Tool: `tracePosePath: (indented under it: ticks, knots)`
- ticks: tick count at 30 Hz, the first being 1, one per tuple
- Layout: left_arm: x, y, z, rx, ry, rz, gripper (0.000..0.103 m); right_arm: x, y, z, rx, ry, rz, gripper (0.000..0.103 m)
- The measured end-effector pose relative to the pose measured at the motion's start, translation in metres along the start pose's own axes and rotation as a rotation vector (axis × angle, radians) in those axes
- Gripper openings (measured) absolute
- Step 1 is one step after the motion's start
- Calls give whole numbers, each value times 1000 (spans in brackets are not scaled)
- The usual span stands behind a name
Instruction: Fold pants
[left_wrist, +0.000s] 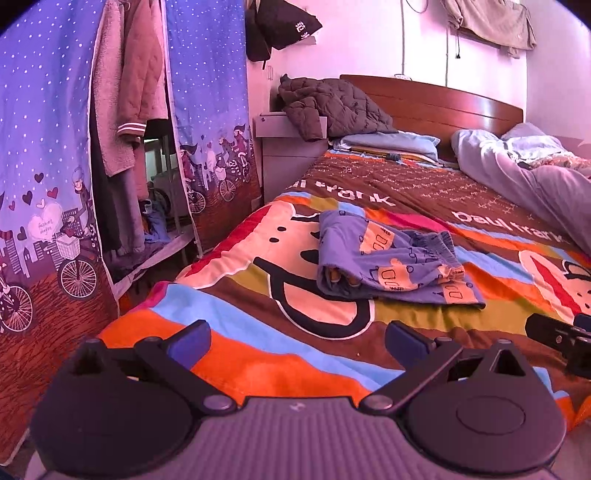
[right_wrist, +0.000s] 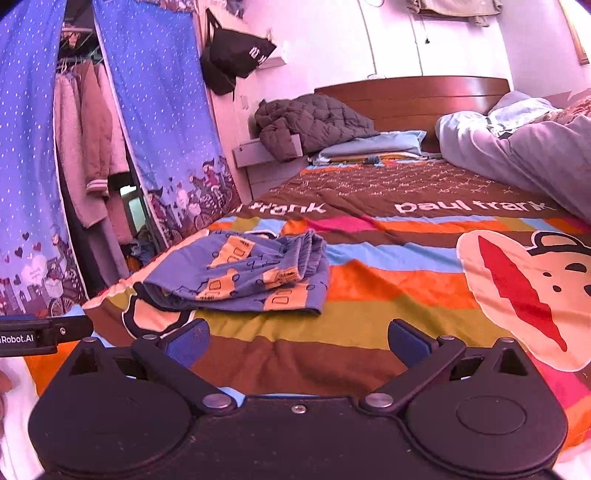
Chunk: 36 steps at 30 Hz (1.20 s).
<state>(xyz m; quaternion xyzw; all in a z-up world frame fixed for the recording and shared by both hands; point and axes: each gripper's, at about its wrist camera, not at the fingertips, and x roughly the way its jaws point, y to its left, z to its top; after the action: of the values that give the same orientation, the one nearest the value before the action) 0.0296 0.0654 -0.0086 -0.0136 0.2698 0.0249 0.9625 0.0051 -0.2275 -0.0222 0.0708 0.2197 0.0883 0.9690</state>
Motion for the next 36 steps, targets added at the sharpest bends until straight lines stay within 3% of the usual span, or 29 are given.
tracePosePath:
  ticks: [5, 36]
  knots:
    - [1, 0, -1, 1, -1, 2, 103, -3, 0, -2, -2, -30, -3, 102]
    - [3, -2, -2, -4, 5, -3, 103, -2, -6, -2, 32, -19, -14, 102]
